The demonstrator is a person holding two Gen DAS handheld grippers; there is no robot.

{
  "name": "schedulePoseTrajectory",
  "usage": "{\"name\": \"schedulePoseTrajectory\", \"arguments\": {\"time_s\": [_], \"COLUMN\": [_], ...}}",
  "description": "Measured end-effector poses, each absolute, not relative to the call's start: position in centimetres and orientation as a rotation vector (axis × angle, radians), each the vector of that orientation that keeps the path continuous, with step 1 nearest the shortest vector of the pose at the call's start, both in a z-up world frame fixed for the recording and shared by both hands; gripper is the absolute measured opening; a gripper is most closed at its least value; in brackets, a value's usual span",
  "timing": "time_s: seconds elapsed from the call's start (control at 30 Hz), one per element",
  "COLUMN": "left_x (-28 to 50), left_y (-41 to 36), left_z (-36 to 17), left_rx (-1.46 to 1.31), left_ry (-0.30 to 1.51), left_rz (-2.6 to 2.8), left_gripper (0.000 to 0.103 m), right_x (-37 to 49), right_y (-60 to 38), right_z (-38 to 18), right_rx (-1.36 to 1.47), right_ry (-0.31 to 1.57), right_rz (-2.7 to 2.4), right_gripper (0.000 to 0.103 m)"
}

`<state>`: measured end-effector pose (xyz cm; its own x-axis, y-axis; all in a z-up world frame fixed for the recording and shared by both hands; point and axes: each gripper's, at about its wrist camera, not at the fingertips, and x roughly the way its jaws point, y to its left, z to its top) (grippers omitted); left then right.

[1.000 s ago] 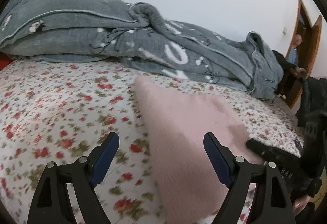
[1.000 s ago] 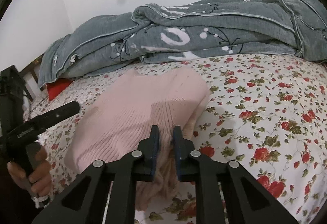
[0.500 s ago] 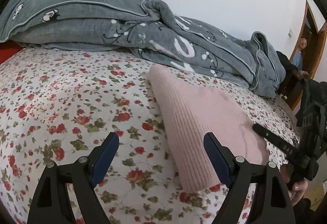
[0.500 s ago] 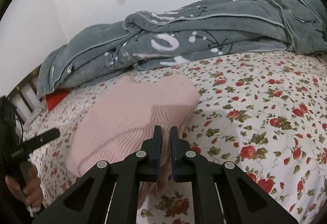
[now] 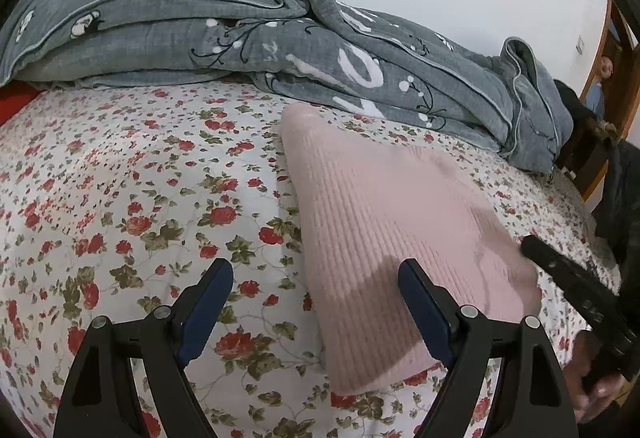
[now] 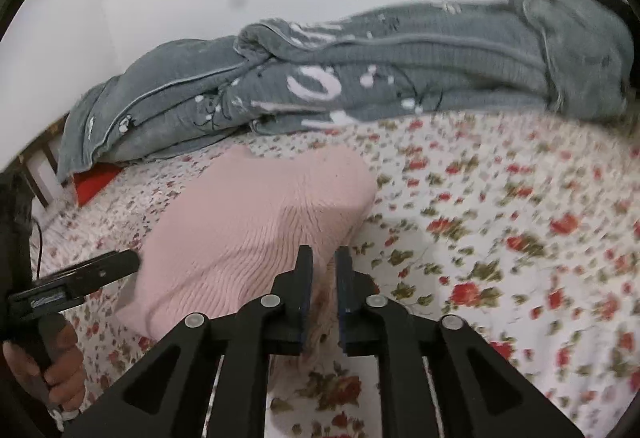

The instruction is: Fold small clothes

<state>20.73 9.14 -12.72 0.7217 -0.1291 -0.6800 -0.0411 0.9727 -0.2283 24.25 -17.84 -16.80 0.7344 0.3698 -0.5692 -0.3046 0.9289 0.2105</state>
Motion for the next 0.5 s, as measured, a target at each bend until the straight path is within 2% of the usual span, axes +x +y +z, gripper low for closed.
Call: {"name": "schedulePoseTrajectory", "arguments": {"time_s": [0.1,0.33,0.4,0.43,0.5], "left_x": [20.9,20.7,20.3,20.1,19.6], "left_y": [8.7,7.9,7.9,7.9,7.7], "left_z": [-12.8,-12.9,-12.6,-12.4,-12.0], "left_rx": [-0.218,-0.213,-0.219,-0.223,-0.222], "left_ry": [0.772,0.819,0.818,0.818,0.816], "left_rz": [-0.039,-0.012,-0.017,-0.021,-0.021], "left_gripper": [0.084,0.084,0.084,0.084,0.083], "right_x": [23.3,24.9,24.6,24.5,24.4], "right_y": [-17.0,-16.0,-16.7,-17.1,-17.9], "right_z": [-16.6,-18.9,-18.3,-18.2,-18.2], "right_rx": [0.069,-0.023,-0.007,-0.006,-0.004], "right_ry": [0.635,0.739,0.738,0.737,0.758], "right_rz": [0.369,0.314,0.293,0.271,0.235], "right_gripper": [0.013,0.012,0.009,0.004,0.004]}}
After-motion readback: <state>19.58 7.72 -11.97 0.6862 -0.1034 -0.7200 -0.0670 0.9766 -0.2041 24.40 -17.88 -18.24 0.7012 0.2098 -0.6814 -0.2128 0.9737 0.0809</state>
